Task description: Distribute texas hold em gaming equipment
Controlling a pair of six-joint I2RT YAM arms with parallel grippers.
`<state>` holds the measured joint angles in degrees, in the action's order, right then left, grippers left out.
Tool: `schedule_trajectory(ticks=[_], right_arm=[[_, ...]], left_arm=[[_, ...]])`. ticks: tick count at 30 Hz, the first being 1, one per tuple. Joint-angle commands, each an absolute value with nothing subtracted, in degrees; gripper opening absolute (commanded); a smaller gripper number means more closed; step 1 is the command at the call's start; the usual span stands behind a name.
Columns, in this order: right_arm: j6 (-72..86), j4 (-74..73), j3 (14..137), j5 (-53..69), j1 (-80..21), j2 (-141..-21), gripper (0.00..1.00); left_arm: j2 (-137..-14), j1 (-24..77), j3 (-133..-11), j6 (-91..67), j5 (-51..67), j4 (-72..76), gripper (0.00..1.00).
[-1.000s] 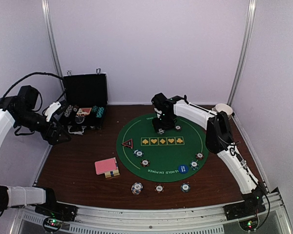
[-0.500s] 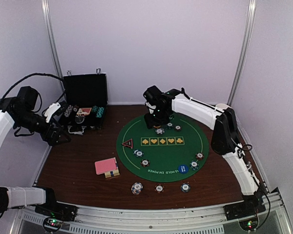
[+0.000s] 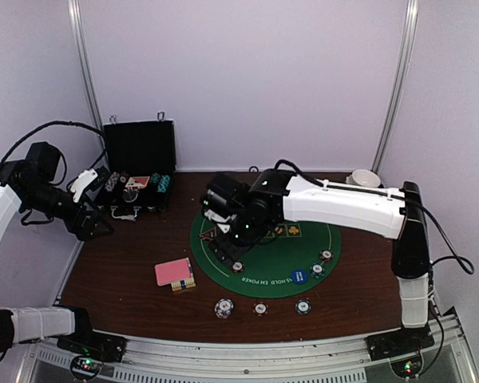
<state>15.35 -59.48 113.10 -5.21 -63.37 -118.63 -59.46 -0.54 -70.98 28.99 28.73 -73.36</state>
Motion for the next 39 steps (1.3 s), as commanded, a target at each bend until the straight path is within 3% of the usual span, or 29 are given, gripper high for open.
schedule_trajectory(ticks=[1,9,23,39], right_arm=[[14.8,-59.1,106.0,2.5,-69.3,-116.4,0.89],[13.3,-57.0,102.0,10.2,-74.4,-119.6,0.91],[11.1,-58.0,105.4,8.5,-72.6,-125.9,0.90],[9.7,-58.2,108.9,10.3,-70.4,-129.5,0.82]], left_arm=[[-58.8,-0.3,-71.1,30.2,28.2,-74.0,0.97],[-58.8,-0.3,-71.3,30.1,28.4,-74.9,0.98],[-58.9,-0.3,-72.2,30.1,28.9,-75.2,0.97],[-59.4,-0.3,-72.0,30.3,28.9,-74.8,0.98]])
